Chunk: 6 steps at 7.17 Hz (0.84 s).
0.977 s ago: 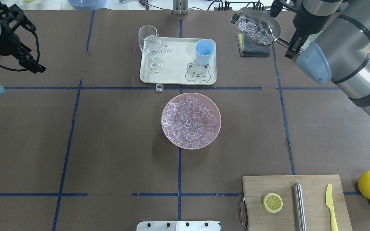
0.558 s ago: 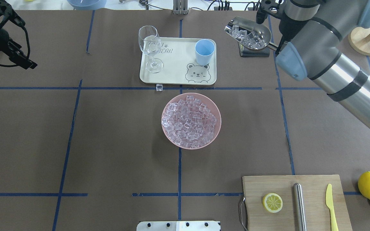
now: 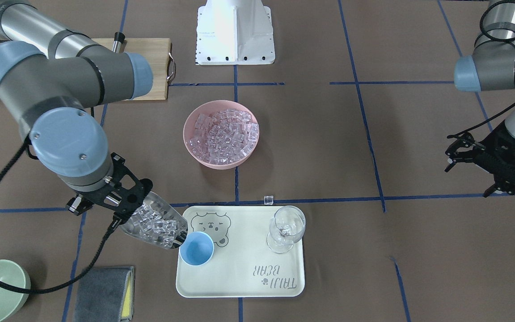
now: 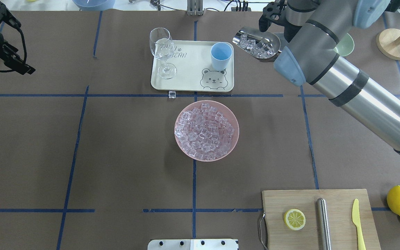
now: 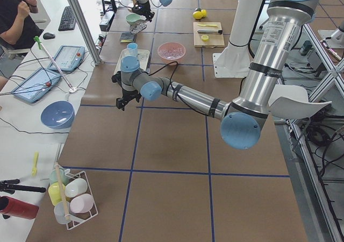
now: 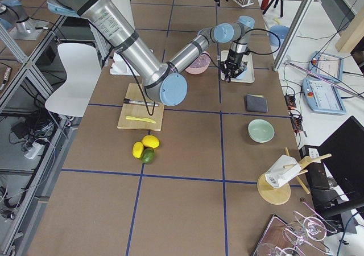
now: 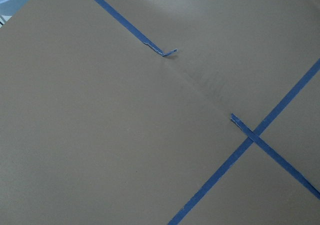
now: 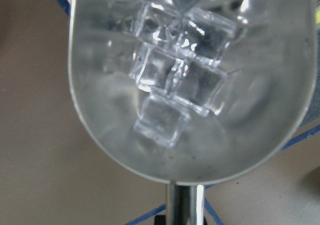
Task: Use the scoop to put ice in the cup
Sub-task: 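Tilt the metal scoop over the light blue cup with the right gripper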
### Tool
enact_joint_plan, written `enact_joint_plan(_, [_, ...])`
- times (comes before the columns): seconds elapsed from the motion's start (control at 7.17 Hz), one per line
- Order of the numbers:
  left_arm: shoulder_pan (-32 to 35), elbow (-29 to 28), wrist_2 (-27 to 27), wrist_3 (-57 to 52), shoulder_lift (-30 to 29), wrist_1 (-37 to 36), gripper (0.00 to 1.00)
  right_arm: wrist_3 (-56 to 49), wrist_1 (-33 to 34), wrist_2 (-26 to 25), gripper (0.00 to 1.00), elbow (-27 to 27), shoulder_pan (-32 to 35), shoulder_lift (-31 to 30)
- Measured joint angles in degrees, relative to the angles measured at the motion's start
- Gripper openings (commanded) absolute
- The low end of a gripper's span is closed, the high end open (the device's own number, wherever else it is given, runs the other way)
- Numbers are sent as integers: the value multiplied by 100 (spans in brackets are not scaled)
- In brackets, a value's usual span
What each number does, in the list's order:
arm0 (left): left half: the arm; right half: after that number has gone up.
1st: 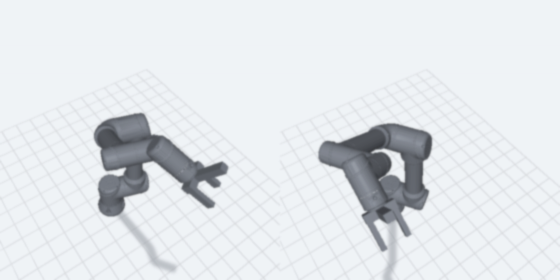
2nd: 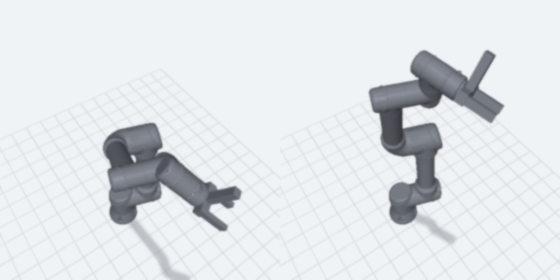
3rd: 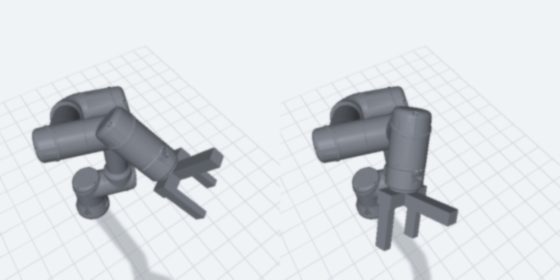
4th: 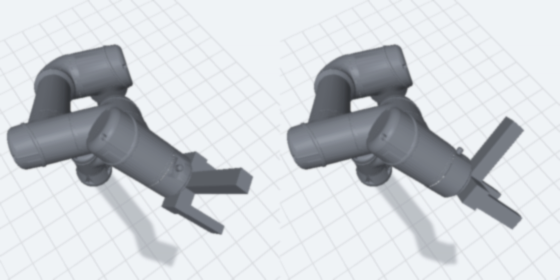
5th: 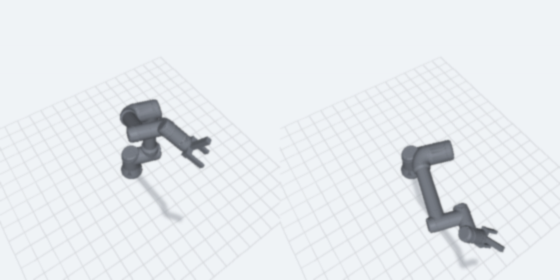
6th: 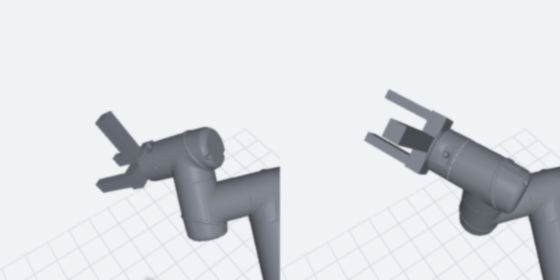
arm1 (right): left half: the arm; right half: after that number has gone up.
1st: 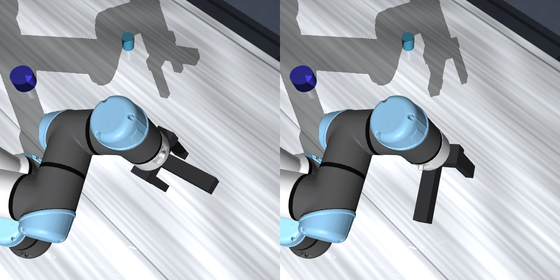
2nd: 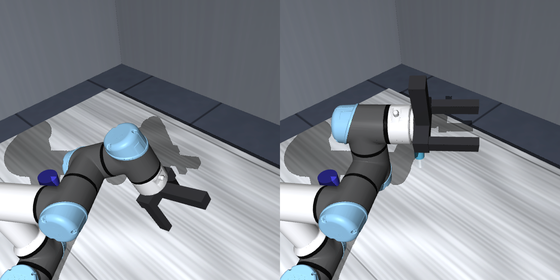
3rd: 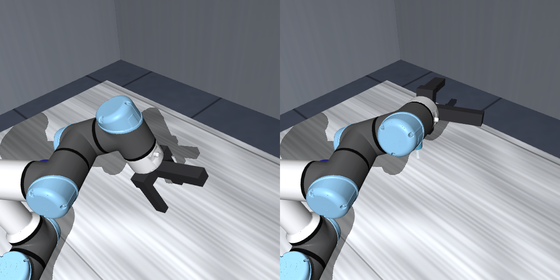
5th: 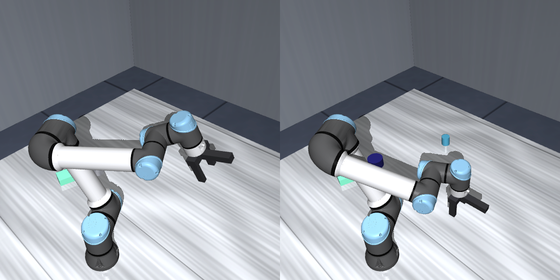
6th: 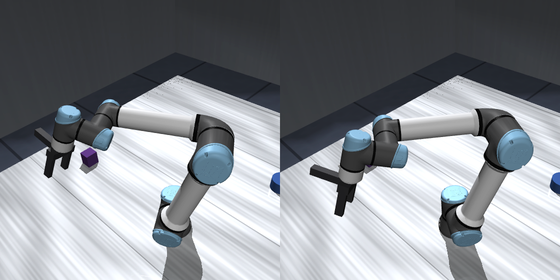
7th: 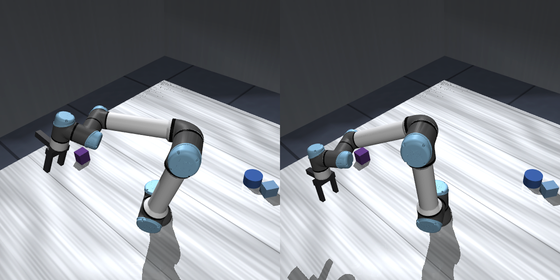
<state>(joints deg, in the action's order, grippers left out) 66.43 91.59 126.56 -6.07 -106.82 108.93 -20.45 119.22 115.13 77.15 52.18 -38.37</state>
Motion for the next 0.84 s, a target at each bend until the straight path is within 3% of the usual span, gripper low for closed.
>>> enact_joint_plan(0.84, [2,38,0,-17,19,31,100,-231,728,-689,0,-1278,-146,1065])
